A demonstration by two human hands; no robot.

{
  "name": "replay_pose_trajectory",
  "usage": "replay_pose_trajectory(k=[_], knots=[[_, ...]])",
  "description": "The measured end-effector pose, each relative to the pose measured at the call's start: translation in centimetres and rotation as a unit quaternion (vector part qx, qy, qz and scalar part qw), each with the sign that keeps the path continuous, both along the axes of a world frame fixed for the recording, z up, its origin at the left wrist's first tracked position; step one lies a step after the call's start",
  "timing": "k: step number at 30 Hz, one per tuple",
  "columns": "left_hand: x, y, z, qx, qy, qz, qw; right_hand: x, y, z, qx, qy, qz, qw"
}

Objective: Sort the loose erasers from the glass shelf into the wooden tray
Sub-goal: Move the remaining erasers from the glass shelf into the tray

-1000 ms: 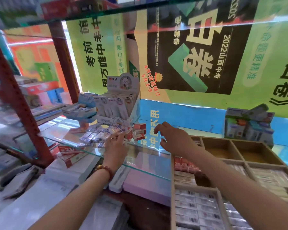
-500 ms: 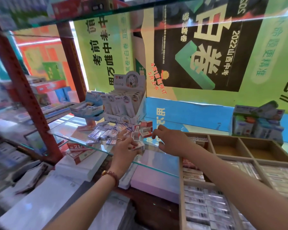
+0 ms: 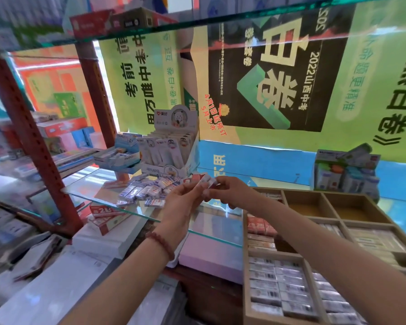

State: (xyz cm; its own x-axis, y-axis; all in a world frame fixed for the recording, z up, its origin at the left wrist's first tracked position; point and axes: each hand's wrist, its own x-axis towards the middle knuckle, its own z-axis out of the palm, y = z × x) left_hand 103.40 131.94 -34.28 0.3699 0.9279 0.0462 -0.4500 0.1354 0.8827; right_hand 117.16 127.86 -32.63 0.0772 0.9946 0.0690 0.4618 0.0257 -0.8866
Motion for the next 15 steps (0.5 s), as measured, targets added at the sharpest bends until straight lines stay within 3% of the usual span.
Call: replay_pose_trajectory(k=[5,12,15], knots=[[0.8,-1.7,1.2,-0.025,-0.021,-0.063,0.998,0.6,-2.2,0.7,0.052,0.019,-0.048,0.997],[2.3,-4.0,2.5,-0.001,0.028,-0.056,0.998,1.9,-5.9,3.3,0.045,-0.006,-0.054,0.998],[2.9,-5.2,3.2,0.013,0.027,-0.081,0.996,2.1,-7.2,4.6,0.035,0.065,-0.076,0.994]])
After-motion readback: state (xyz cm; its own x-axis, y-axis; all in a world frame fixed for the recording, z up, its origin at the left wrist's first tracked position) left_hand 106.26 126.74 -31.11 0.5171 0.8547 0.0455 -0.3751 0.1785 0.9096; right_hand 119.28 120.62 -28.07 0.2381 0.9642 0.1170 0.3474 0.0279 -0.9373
